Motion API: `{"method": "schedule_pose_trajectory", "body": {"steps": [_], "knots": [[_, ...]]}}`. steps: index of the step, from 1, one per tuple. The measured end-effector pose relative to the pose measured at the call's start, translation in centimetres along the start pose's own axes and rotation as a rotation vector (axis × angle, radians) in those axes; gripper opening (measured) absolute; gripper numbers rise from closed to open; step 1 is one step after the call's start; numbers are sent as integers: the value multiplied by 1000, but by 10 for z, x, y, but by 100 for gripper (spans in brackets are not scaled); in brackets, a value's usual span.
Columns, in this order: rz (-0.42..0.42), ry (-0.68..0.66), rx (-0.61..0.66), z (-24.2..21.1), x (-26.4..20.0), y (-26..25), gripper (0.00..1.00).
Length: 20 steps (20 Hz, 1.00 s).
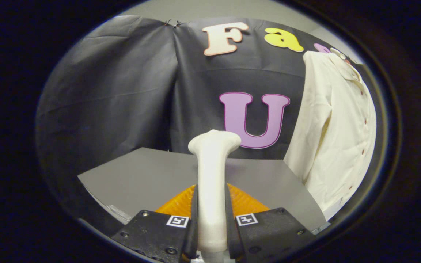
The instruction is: Iron the clothes twice with a garment steamer, once on the left side and once on the right side.
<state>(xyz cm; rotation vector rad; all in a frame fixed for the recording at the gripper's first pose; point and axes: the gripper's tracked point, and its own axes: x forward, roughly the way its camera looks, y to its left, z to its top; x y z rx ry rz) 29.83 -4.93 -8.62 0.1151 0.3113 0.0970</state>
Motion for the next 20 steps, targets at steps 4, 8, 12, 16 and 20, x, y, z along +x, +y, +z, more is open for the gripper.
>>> {"method": "schedule_pose_trajectory", "body": {"steps": [4,8,12,16,20], "knots": [[-1,-60,62,8,-41,-19,33],[-33,-163,124,23,-89,-52,33],[-126,-262,32,45,-138,-101,32],[-184,-341,52,66,-162,-147,32],[-231,-364,76,71,-166,-190,32]]}}
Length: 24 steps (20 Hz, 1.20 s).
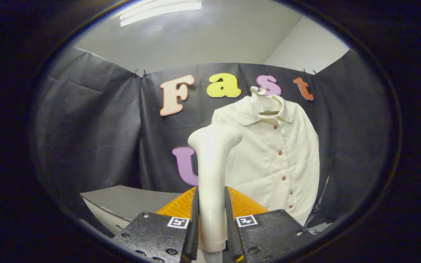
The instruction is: Iron the clothes twice with a garment steamer, once on the left side and once on the right side.
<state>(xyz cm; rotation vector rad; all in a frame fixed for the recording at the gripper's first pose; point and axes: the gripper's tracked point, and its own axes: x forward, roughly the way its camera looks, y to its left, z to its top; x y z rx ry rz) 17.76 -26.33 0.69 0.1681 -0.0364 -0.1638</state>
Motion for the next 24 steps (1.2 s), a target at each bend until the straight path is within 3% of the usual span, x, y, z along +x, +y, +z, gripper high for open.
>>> {"method": "schedule_pose_trajectory", "body": {"steps": [12,18,24], "knots": [[-26,-57,91,-1,64,-71,32],[-13,-26,134,-18,101,-74,32],[10,-28,201,-35,101,-70,32]]}}
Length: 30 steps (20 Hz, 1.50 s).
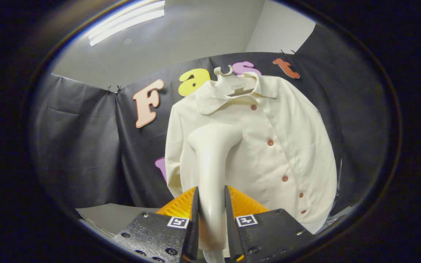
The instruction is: Iron the clothes twice with a garment steamer, once on the left side and once on the right side.
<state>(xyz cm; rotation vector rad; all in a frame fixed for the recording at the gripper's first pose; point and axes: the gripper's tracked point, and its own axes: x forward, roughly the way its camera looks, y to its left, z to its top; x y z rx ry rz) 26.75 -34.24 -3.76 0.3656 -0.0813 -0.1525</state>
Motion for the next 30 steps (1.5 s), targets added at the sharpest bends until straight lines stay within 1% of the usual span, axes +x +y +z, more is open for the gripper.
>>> {"method": "schedule_pose_trajectory", "body": {"steps": [5,12,20,30], "knots": [[-6,37,25,-24,-15,-11,32],[-32,100,91,-76,-43,-42,32],[-61,180,109,-134,-77,-72,33],[-73,282,150,-201,-111,-90,32]]}}
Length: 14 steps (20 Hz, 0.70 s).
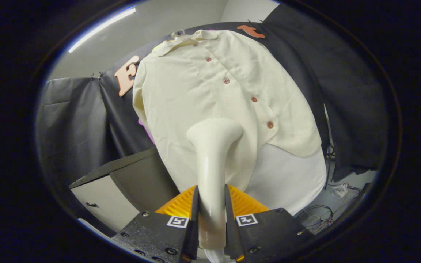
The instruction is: Iron the clothes twice with a garment steamer, once on the left side and once on the right side.
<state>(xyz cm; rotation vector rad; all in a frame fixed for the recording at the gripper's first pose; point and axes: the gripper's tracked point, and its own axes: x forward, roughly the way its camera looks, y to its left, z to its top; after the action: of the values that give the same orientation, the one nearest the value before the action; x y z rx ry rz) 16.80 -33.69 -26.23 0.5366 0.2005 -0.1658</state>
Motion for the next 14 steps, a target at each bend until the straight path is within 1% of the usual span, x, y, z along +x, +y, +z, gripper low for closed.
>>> {"method": "schedule_pose_trajectory", "body": {"steps": [5,9,12,14], "knots": [[-10,50,37,-36,-9,-18,33],[-22,77,56,-55,-15,-32,33],[-24,89,85,-62,-22,-39,33],[-22,82,92,-58,-28,-42,33]]}}
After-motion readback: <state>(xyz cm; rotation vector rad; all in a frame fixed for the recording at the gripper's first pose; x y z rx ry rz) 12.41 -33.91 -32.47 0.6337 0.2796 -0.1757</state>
